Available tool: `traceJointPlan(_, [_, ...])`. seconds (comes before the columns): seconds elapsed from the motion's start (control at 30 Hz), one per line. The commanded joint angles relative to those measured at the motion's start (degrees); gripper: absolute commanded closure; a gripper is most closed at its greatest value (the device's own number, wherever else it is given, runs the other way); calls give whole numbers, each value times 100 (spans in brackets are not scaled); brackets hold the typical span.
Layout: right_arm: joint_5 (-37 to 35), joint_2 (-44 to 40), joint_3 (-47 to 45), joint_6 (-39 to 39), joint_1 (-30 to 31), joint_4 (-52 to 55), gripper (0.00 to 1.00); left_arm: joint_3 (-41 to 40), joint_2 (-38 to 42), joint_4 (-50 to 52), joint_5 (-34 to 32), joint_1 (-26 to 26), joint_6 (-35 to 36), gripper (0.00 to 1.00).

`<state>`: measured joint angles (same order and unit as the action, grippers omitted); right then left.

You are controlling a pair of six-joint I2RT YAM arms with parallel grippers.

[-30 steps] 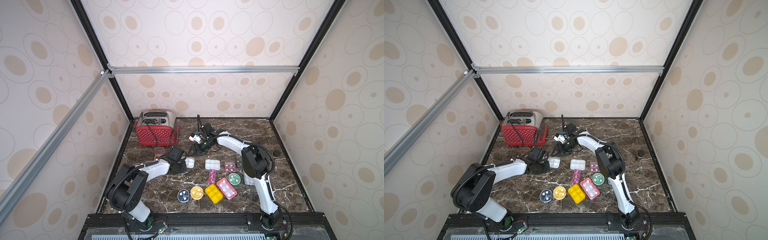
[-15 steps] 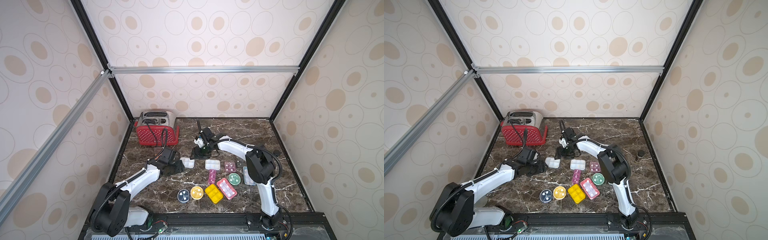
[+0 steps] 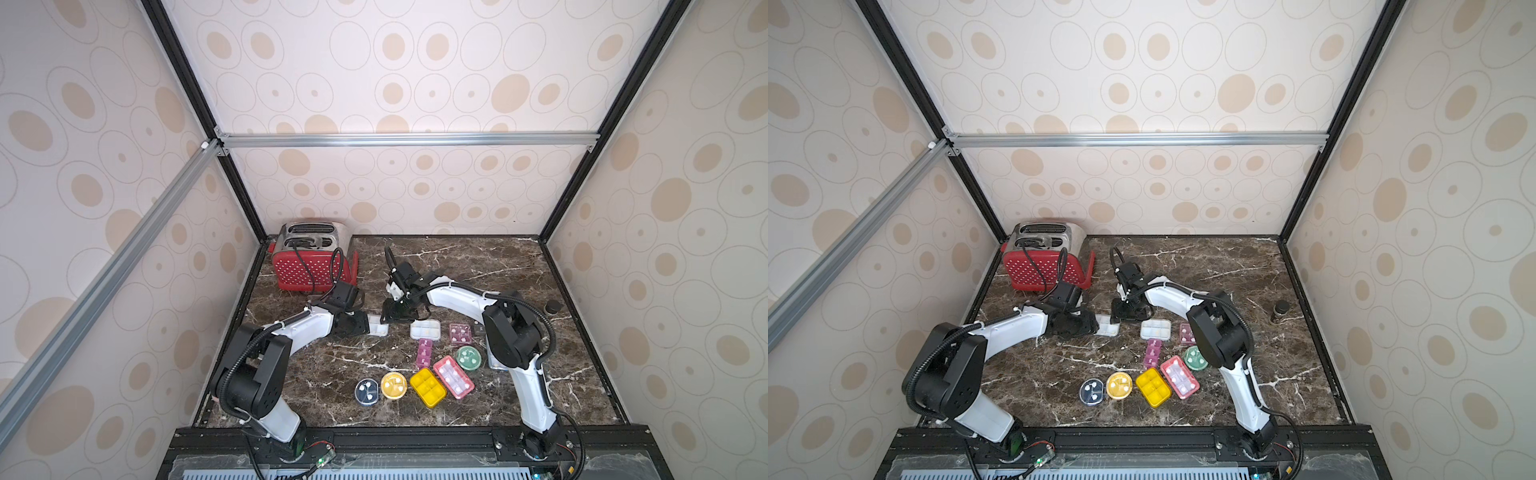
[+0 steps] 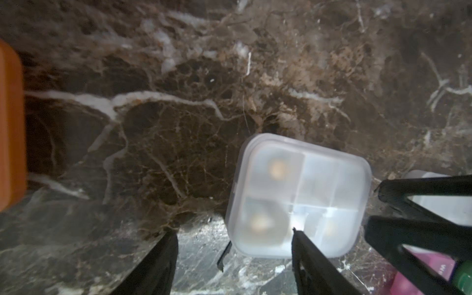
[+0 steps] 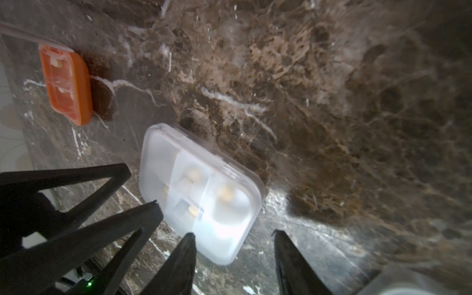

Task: Close pillboxes
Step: Close the lid on the pillbox.

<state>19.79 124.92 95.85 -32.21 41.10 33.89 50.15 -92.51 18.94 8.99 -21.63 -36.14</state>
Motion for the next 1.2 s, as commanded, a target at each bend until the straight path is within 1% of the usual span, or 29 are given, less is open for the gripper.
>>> traceJointPlan(0.0, [-51,171,178,-83,86,163,52,236,-77,73,-136,18,161,32])
traceJointPlan(0.37, [-60,313,176,-137,145,206,57,214,-412,-63,-105,18,108,38])
traceJointPlan(0.5, [11,335,57,-180,146,90,58,207,-617,4,-245,18,103,39])
traceJointPlan(0.63, [-10,351,-52,-190,153,105,59,33,-681,-75,-141,18,35,46])
traceJointPlan(0.73, [-294,305,-192,-259,187,135,59,-234,-706,-305,24,19,-121,53])
traceJointPlan(0.8, [-340,305,-256,-286,214,138,59,-413,-724,-435,106,20,-234,53])
traceJointPlan(0.93, [-197,307,-247,-291,223,95,57,-765,-611,-834,335,10,-459,52])
traceJointPlan(1.07, [-204,66,-104,-183,207,248,55,-765,-504,-928,427,-68,-561,49])
traceJointPlan(1.17, [-196,-267,-80,-54,132,398,50,-637,-496,-919,558,-166,-572,48])
